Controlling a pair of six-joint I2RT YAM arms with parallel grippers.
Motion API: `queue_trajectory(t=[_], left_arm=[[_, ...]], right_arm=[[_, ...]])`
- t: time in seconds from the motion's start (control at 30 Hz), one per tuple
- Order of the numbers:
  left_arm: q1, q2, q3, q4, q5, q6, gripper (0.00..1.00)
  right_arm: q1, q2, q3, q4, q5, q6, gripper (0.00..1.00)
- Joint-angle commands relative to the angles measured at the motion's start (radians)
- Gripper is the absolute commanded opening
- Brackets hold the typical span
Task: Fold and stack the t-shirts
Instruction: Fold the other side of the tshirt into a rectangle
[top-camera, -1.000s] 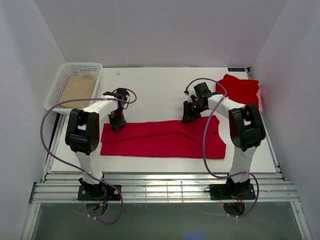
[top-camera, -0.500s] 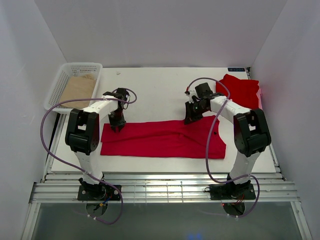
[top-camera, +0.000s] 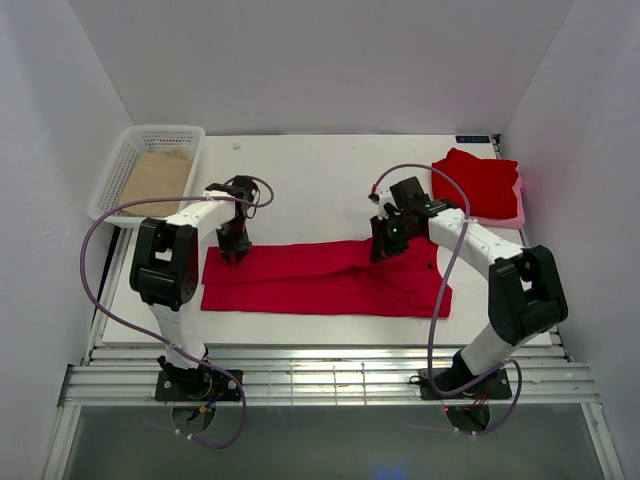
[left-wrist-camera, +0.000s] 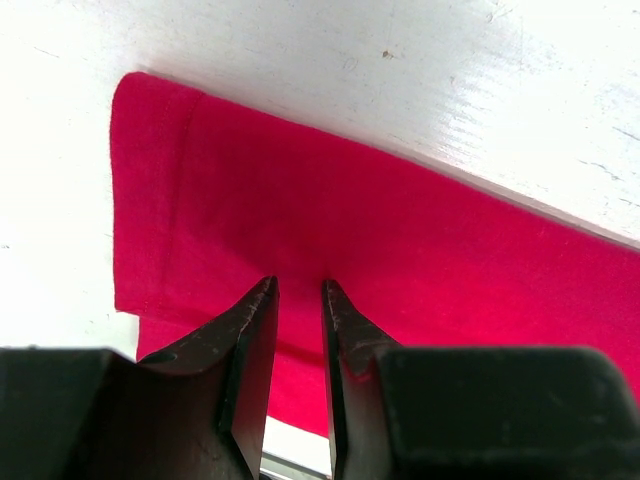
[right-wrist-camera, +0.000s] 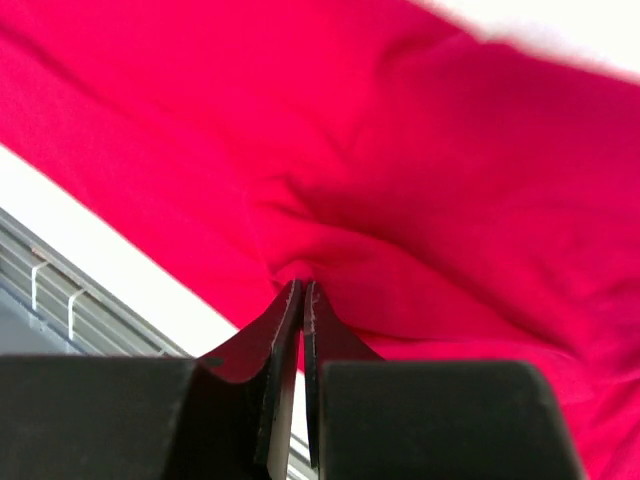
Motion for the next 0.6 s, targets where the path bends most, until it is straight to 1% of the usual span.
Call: queue_trajectory(t=[0.0, 0.17, 0.37, 0.4, 0.43, 0.47, 0.5, 0.57], left_arm=[[0.003, -0.07, 0.004, 0.003, -0.007, 0.005, 0.35], [0.003, -0.081, -0.014, 0.015, 0.004, 0.007, 0.34], [0.003, -0.084, -0.027, 0.023, 0.012, 0.014, 0.34], [0.003, -0.085, -0.03, 0.022, 0.01, 0.016, 0.33], [0.003, -0.085, -0.031, 0.023, 0.012, 0.017, 0.33], [0.003, -0.085, -0.031, 0.025, 0.012, 0.016, 0.33], [0.003, -0.087, -0.033, 0.025, 0.015, 0.017, 0.33], [0.003, -0.087, -0.033, 0.028, 0.018, 0.016, 0.33]], right_arm=[[0.043, -0.103, -0.061, -0.018, 0.024, 0.039, 0.08], [0.101, -0.224, -0.173, 0.004, 0.049, 0.116, 0.08], [0.152, -0.323, -0.257, 0.019, 0.052, 0.169, 0.09], [0.155, -0.33, -0.278, 0.019, 0.05, 0.177, 0.12], [0.162, -0.335, -0.289, 0.019, 0.047, 0.179, 0.23], [0.167, -0.343, -0.299, 0.019, 0.039, 0.179, 0.28], [0.176, -0.347, -0.312, 0.015, 0.042, 0.182, 0.36], [0.179, -0.366, -0.32, 0.005, 0.07, 0.183, 0.38]])
